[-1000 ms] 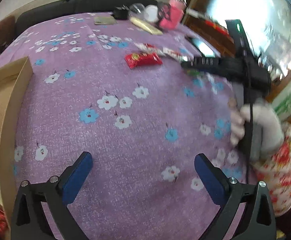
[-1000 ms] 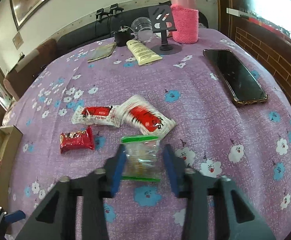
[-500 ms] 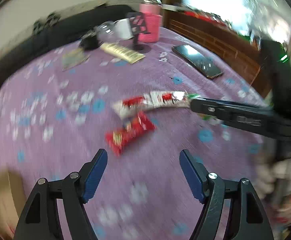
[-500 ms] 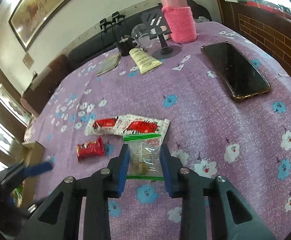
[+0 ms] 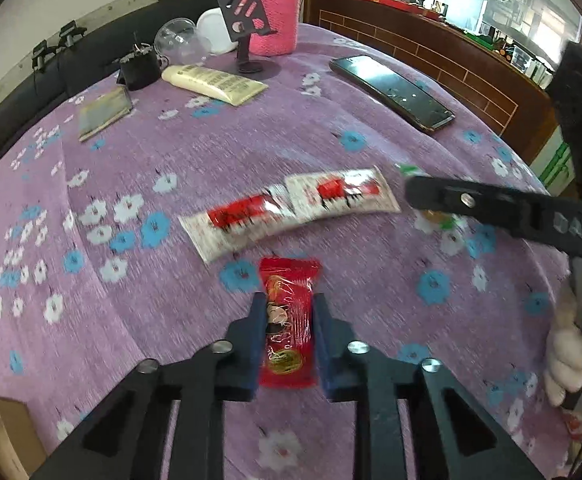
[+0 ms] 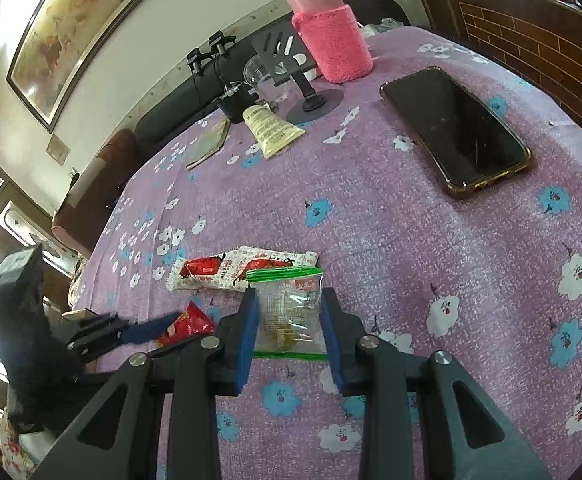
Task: Organize snacks
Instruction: 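Grasp the clear zip bag with the right tool while the left tool grasps the red candy bar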
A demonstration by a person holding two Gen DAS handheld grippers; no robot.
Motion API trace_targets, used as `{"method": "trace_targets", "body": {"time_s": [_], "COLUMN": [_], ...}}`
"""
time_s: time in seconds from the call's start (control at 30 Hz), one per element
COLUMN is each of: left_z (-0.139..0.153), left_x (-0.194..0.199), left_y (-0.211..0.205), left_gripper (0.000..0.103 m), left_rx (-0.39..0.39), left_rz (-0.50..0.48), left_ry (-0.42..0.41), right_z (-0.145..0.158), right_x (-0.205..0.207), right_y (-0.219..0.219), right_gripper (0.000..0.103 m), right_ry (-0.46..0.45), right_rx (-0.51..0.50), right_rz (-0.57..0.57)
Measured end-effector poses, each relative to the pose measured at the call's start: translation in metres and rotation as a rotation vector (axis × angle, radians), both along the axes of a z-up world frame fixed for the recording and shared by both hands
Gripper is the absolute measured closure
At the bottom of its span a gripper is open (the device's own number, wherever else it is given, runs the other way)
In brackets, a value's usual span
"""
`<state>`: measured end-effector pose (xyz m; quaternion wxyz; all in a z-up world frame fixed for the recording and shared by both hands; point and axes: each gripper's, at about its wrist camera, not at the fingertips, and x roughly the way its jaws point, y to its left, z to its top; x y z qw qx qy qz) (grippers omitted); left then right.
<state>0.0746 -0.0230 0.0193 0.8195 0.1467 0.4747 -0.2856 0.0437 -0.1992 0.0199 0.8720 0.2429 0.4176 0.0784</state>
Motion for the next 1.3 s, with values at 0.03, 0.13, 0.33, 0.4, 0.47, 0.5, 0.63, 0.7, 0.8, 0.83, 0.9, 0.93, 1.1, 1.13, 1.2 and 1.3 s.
{"method": "trace_targets", "body": {"time_s": [0.03, 0.13, 0.33, 0.4, 0.47, 0.5, 0.63, 0.7, 0.8, 0.83, 0.9, 0.93, 1.1, 1.13, 1.2, 1.3], "left_z": [-0.001, 0.001, 0.020, 0.032, 0.042, 0.048, 0.069, 0.071, 0.065, 0.061, 0.051, 0.046, 0.018, 0.014, 0.009, 0.001], "left_x": [-0.002, -0.010, -0.033, -0.044, -0.055, -0.061, -0.082, -0.086, -0.085, -0.083, -0.077, -0.075, -0.051, -0.046, -0.040, -0.032], "left_y": [0.000, 0.003, 0.026, 0.040, 0.054, 0.063, 0.107, 0.119, 0.119, 0.113, 0.095, 0.086, 0.040, 0.033, 0.022, 0.006], "left_gripper": [0.082, 0.082, 0.082, 0.082, 0.082, 0.082, 0.082, 0.082, 0.062, 0.051, 0.047, 0.047, 0.048, 0.048, 0.048, 0.048], "left_rx": [0.001, -0.010, -0.094, -0.123, -0.155, -0.174, -0.252, -0.244, -0.251, -0.254, -0.240, -0.218, -0.130, -0.115, -0.089, -0.039], "left_rz": [0.001, 0.029, 0.080, 0.101, 0.118, 0.131, 0.205, 0.242, 0.248, 0.234, 0.188, 0.166, 0.085, 0.074, 0.052, 0.016], "left_ry": [-0.001, -0.012, -0.029, -0.043, -0.054, -0.062, -0.075, -0.083, -0.073, -0.067, -0.066, -0.065, -0.066, -0.064, -0.064, -0.065], "right_z": [0.000, 0.001, 0.009, 0.012, 0.014, 0.015, 0.015, 0.014, 0.010, 0.009, 0.008, 0.008, 0.008, 0.007, 0.007, 0.006], "right_x": [0.000, 0.000, -0.004, -0.007, -0.009, -0.010, -0.014, -0.014, -0.016, -0.017, -0.019, -0.020, -0.019, -0.018, -0.016, -0.014], "right_y": [0.000, 0.001, 0.010, 0.013, 0.015, 0.017, 0.025, 0.030, 0.033, 0.034, 0.033, 0.032, 0.024, 0.023, 0.020, 0.014], "right_gripper": [0.073, 0.073, 0.073, 0.073, 0.073, 0.073, 0.073, 0.073, 0.073, 0.073, 0.073, 0.073, 0.073, 0.073, 0.073, 0.073], "right_ry": [0.000, -0.008, -0.061, -0.084, -0.100, -0.106, -0.119, -0.114, -0.095, -0.090, -0.089, -0.092, -0.094, -0.093, -0.090, -0.083], "right_rx": [0.001, -0.004, 0.005, 0.012, 0.016, 0.016, 0.000, -0.012, -0.004, 0.002, 0.004, 0.007, 0.025, 0.029, 0.046, 0.076], "right_rz": [0.000, 0.006, 0.053, 0.067, 0.078, 0.082, 0.087, 0.080, 0.068, 0.065, 0.058, 0.054, 0.047, 0.049, 0.052, 0.050]}}
